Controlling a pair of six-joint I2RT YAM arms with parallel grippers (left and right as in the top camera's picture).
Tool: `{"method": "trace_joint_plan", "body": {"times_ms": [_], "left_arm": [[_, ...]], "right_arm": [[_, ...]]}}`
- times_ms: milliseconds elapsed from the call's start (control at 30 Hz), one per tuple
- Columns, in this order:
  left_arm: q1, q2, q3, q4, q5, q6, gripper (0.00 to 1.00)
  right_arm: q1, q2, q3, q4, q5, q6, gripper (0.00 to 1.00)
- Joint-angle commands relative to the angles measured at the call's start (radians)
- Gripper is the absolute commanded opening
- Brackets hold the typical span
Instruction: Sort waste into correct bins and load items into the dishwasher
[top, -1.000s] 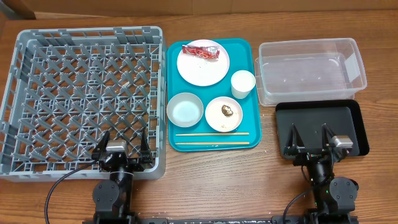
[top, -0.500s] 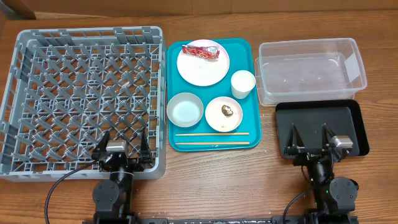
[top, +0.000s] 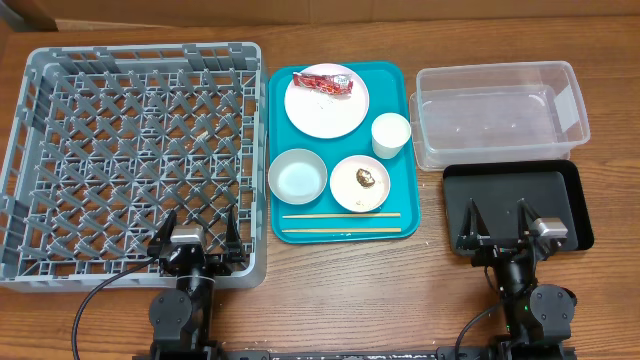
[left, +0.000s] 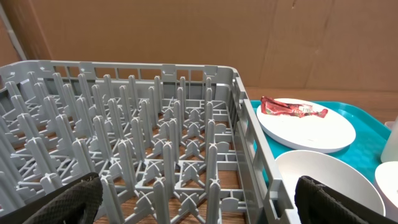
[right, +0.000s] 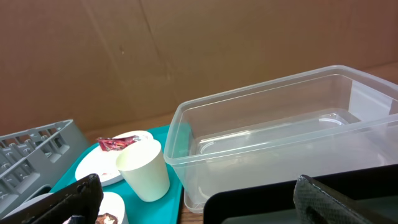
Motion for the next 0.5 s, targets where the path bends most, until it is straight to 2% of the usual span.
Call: {"method": "trace_joint_plan", "body": {"times_ms": [0, 333, 467], "left_arm": [[0.005, -0.011, -0.004, 0.002, 0.002, 0.008, 1.00], [0.005, -0.011, -0.004, 0.002, 0.002, 0.008, 1.00], [0.005, -0.011, -0.004, 0.001, 0.013, 0.000, 1.00]], "right_arm": [[-0.001, -0.009, -0.011, 0.003, 0.000, 0.001, 1.00], [-0.001, -0.009, -0.010, 0.005, -0.016, 0.001, 1.00], [-0.001, -0.009, -0.010, 0.012, -0.084, 0.000, 1.00]]}}
